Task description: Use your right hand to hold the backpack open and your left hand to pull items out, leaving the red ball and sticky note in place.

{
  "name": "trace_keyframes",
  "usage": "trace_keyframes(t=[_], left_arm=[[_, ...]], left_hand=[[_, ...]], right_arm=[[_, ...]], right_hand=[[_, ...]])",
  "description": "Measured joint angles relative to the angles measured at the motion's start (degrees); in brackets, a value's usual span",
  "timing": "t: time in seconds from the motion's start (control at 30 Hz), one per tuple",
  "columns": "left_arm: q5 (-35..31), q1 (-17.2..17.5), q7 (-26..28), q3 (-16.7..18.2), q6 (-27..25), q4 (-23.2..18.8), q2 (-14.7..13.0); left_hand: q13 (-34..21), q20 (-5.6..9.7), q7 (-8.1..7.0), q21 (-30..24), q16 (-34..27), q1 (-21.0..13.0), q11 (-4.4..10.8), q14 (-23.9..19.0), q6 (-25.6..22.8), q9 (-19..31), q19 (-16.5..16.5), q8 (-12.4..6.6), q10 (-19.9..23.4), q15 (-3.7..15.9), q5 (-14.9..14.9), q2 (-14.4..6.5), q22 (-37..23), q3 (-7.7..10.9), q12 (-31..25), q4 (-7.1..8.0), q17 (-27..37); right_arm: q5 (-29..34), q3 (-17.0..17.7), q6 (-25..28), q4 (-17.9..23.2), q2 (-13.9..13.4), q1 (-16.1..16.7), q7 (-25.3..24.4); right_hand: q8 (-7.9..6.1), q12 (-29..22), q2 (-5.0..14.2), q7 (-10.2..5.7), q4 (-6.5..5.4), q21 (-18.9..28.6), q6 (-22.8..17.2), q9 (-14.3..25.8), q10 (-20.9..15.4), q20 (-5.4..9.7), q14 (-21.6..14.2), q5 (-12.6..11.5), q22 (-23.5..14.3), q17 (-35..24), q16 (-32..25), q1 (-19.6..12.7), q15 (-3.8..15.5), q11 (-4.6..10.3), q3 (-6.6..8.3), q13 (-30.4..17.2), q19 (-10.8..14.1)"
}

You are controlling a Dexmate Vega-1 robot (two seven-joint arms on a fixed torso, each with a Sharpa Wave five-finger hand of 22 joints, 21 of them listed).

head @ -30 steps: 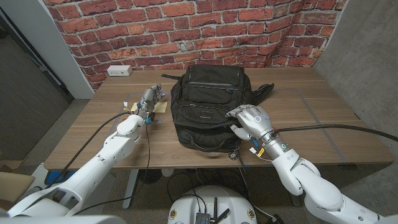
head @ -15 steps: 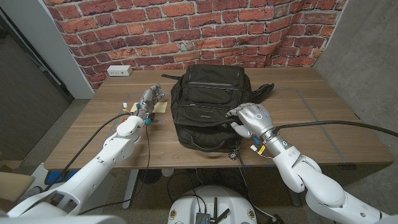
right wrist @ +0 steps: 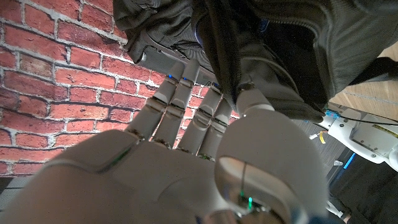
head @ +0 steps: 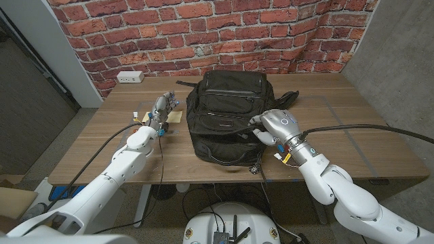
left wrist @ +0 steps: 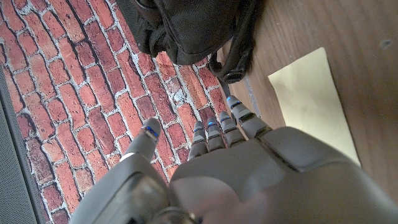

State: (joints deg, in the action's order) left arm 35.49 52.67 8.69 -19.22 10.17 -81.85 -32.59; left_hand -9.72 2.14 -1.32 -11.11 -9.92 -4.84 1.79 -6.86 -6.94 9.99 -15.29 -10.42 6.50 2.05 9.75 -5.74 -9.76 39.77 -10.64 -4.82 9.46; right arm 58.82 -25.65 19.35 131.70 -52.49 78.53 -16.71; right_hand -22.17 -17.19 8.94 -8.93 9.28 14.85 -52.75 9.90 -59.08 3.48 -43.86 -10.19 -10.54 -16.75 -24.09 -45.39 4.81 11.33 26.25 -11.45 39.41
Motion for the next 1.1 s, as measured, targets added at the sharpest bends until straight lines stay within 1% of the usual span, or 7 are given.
trace_keyframes(t=[0.33,0.4,0.43,0.6,0.7,0.87,1.1], left_arm=[[0.0,0.3,0.2,0.0,-0.4,-0.9,-0.1],[0.0,0.4,0.2,0.0,-0.4,-1.1,-0.2],[0.0,0.4,0.2,0.0,-0.4,-1.1,-0.2],[0.0,0.9,0.3,0.2,-0.4,-1.7,-0.4],[0.1,1.2,0.3,0.4,-0.4,-2.1,-0.6],[0.1,1.8,0.4,0.5,-0.3,-2.8,-0.8],[0.1,2.9,0.6,0.8,-0.3,-4.2,-1.6]], left_hand=[[0.0,0.0,0.0,0.0,0.0,0.0,0.0,0.0,0.0,0.0,0.0,0.0,0.0,0.0,0.0,0.0,0.0,0.31,0.0,-0.32,0.0],[0.0,0.0,0.24,0.0,0.0,0.0,0.0,0.0,-0.2,0.0,0.0,0.0,0.0,0.0,0.0,0.0,0.0,0.31,0.0,-0.32,0.0],[0.0,0.03,0.3,0.0,0.0,0.0,0.0,0.0,-0.3,0.0,0.0,0.0,0.0,0.0,0.0,0.0,0.0,0.31,0.0,-0.32,0.0],[0.0,0.21,0.3,0.0,0.0,0.0,0.0,-0.3,-0.3,0.0,-0.2,0.0,0.0,-0.1,0.0,0.0,0.0,0.31,0.0,-0.32,0.0],[0.0,0.21,0.3,0.0,0.0,0.0,0.0,-0.3,-0.3,0.0,-0.2,0.0,0.0,-0.1,0.0,0.0,0.0,0.31,0.0,-0.32,0.0],[0.0,0.21,0.3,0.0,0.0,0.0,0.0,-0.3,-0.3,0.0,-0.2,0.0,0.0,-0.1,0.0,0.0,0.0,0.31,0.0,-0.32,0.0],[0.0,0.21,0.3,0.0,0.0,0.0,0.0,-0.3,-0.3,0.0,-0.2,0.0,0.0,-0.1,0.0,0.0,0.0,0.31,0.0,-0.32,0.0]], right_arm=[[-3.2,1.2,0.6,1.3,0.6,0.2,1.5],[-3.9,1.4,0.7,1.4,0.9,0.1,1.6],[-3.9,1.5,0.7,1.5,1.0,0.0,1.6],[-5.4,1.8,1.2,1.9,1.8,-0.3,2.0],[-6.3,2.0,1.5,2.2,2.3,-0.6,2.2],[-7.7,2.5,2.0,2.7,2.8,-0.9,2.6],[-10.8,3.8,2.6,3.5,3.4,-0.8,3.1]], right_hand=[[0.23,0.0,0.2,0.92,0.7,0.3,-1.0,0.0,-1.5,0.14,-0.7,-0.1,-0.3,-0.2,0.4,-0.3,0.04,-0.09,0.7,-0.2,0.1],[0.28,0.0,-0.19,1.22,0.71,0.3,-1.3,0.0,-1.8,0.3,-0.9,-0.2,-0.3,-0.4,0.4,-0.7,0.31,-0.27,0.71,-0.2,0.3],[0.34,0.0,0.18,1.34,0.71,0.3,-1.4,0.0,-2.0,0.3,-0.9,-0.2,-0.3,-0.4,0.4,-1.3,0.31,-0.19,0.7,-0.2,0.3],[0.48,0.1,-0.04,1.41,0.7,0.3,-1.5,0.0,-2.1,0.3,-1.0,-0.2,-0.3,-0.4,0.4,-1.6,0.19,-0.09,0.72,-0.2,0.3],[0.53,0.1,0.19,1.7,0.71,0.3,-1.8,0.0,-2.4,0.3,-1.1,-0.2,-0.3,-0.4,0.6,-1.8,0.11,-0.38,1.02,-0.1,0.3],[0.48,0.1,-0.04,1.75,0.76,0.3,-1.8,0.0,-2.7,0.3,-1.1,-0.2,-0.3,-0.4,0.6,-2.0,0.11,-0.09,1.09,-0.1,0.3],[0.47,0.1,-0.18,1.9,0.76,0.3,-2.0,0.0,-3.2,0.3,-1.6,-0.3,-0.3,-0.7,0.6,-2.2,0.21,-0.51,1.09,-0.1,0.3]])
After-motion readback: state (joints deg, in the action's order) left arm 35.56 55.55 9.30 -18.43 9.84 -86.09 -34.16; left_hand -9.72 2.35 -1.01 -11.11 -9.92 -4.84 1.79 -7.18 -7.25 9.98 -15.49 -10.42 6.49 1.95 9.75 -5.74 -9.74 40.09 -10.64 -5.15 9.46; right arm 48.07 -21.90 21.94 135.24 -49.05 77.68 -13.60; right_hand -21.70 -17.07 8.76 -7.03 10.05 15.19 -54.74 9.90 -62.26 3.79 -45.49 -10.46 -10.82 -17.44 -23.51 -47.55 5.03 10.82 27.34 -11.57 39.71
